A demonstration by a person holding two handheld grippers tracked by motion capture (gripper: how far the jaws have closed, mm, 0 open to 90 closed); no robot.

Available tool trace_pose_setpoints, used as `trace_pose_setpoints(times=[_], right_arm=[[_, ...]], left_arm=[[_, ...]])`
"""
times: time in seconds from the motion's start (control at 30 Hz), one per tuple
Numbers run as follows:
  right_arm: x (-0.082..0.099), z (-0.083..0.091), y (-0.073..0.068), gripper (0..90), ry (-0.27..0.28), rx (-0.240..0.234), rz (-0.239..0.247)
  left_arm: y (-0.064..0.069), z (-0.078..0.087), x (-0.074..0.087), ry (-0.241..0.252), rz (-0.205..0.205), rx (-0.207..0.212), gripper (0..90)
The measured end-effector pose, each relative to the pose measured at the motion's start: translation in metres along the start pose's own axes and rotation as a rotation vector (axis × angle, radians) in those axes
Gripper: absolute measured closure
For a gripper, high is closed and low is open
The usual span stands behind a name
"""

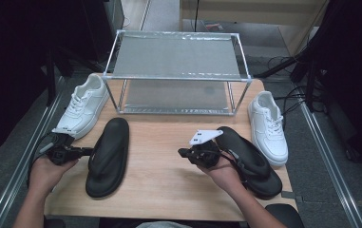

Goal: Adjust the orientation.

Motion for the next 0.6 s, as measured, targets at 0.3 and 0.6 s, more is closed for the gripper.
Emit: trace_pose_setpoints(times=[0.3,0.6], right_arm=[[0.001,-0.004,-0.004,89.5,-0.015,-0.008,0.015],[0.003,-0.004,-0.005,89.7,-0.025,-0.011,0.005]], left_arm=[[0.015,-0.009,-0.005,-0.025,-0.049,0.016,90.0],[0.038,-0.019,-0.013,-0.044,-0.129,0.050,90.0]])
Point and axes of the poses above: each handheld gripper's, and its own axes: z roughly backward along the jaws, x roughly out of its underside, y roughly to its right, the point moved 7 cm from there along -z, roughly forward along the jaws, and after that the axes turned 4 degrees about -x, right-handed, at the moved point
